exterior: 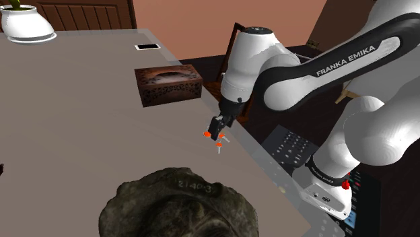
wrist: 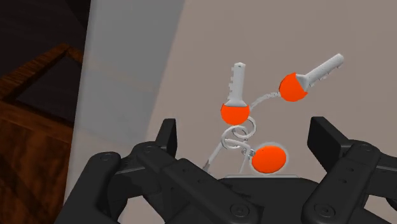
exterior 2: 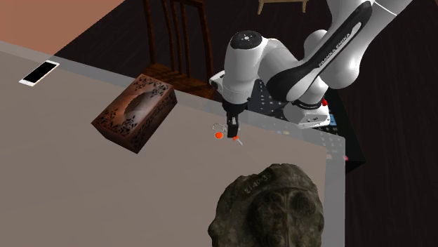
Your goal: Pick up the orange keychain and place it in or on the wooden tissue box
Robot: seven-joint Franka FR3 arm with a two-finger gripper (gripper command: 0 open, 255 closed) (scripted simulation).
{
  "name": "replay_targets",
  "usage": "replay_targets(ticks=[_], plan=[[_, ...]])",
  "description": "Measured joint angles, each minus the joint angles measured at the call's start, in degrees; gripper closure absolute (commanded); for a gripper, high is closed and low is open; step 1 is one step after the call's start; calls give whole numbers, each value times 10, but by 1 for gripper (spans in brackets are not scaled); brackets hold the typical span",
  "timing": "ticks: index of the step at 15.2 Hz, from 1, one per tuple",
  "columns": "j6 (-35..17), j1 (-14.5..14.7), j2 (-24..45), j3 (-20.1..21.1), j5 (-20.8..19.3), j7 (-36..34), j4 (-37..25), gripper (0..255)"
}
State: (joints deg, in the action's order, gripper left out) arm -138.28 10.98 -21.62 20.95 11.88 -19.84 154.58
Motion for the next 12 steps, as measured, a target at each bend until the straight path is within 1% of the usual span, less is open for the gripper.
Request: replay_targets(ticks=[3,8,9,12], plan=[[-23,-1,16,4,-1,-2,7,0],[-27,-1,19,5,-1,-3,8,0],[-27,-1,19,5,-1,-3,8,255],[-25,-3,16,3,-3,-3,7,255]])
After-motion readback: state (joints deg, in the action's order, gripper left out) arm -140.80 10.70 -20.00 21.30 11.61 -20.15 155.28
